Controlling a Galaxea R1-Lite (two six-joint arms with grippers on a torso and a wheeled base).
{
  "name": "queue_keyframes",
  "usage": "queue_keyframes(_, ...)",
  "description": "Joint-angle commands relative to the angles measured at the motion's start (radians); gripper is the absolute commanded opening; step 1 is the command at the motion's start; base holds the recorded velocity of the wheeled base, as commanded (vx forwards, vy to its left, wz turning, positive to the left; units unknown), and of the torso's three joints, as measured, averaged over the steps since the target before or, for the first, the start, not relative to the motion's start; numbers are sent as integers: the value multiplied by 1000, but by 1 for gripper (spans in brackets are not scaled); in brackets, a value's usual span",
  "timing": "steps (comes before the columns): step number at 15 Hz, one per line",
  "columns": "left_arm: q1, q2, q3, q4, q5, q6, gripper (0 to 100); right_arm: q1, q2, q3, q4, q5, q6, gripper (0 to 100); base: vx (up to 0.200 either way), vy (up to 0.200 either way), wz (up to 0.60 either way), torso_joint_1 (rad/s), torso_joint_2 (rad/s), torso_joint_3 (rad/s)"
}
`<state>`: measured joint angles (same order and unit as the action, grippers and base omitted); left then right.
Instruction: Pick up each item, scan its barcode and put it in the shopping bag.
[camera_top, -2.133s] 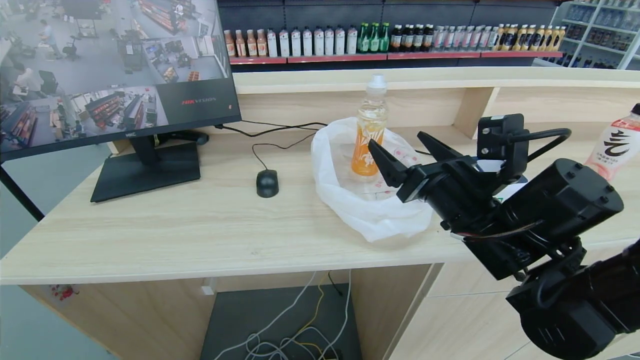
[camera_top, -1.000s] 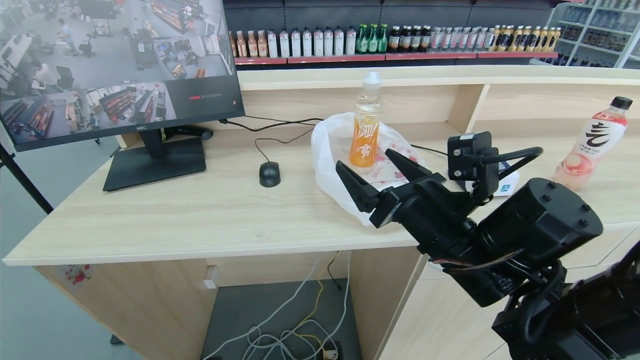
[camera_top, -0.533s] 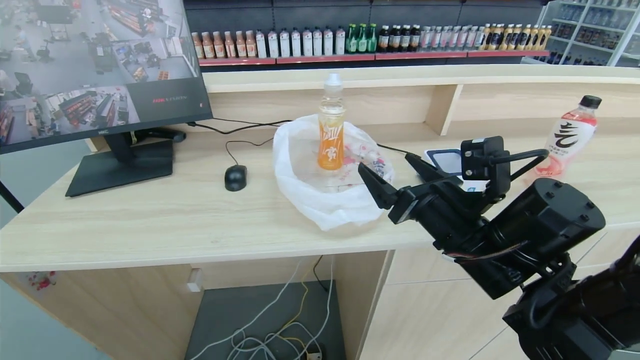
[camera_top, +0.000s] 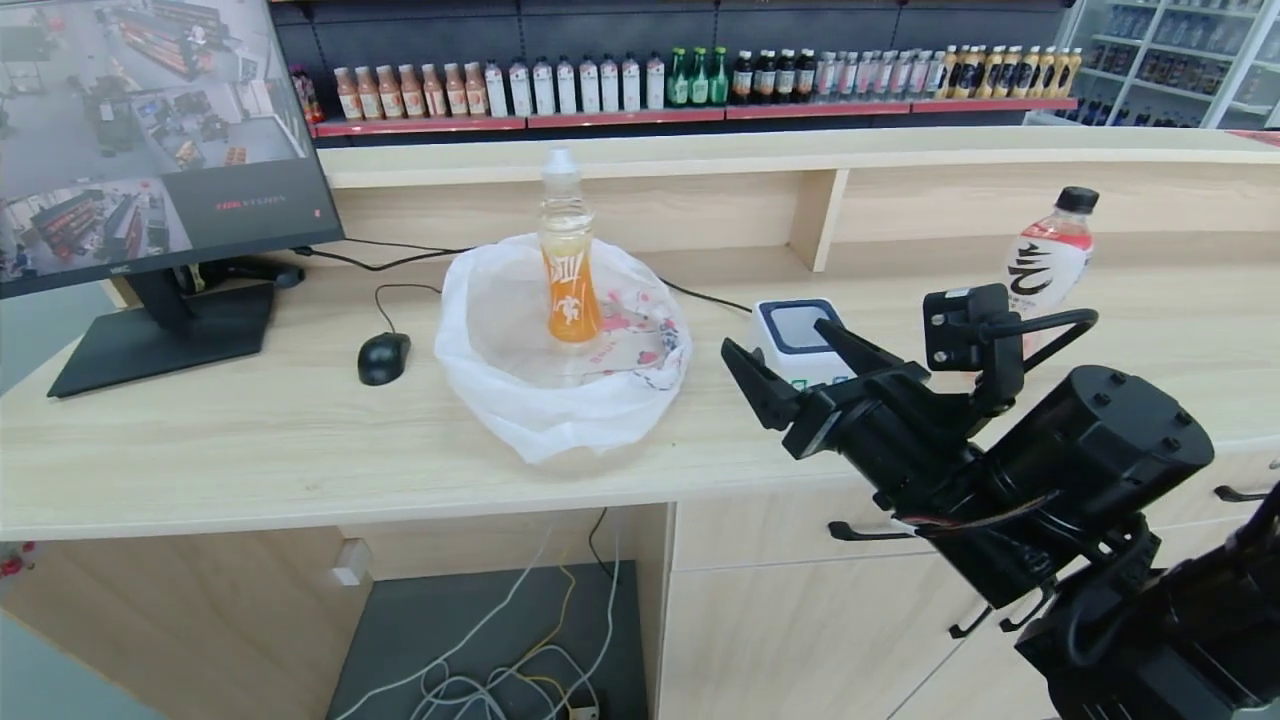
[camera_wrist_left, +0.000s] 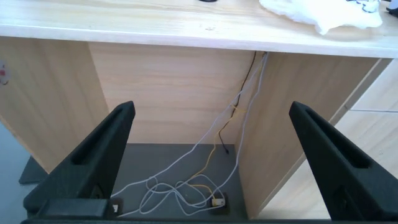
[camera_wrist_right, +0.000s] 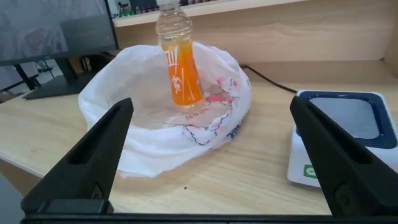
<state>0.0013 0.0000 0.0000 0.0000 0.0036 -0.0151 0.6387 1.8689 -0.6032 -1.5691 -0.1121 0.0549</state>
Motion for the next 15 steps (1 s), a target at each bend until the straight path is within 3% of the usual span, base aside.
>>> queue_keyframes(1,0,0,0,0,1,0,100,-13,-1,5,-2,0,0,100,0,-200,0,7,2,-2)
queue_keyframes(15,0,0,0,0,1,-2,100,-30,-14,17,-2,0,0,100,0,-200,0,0,5,4)
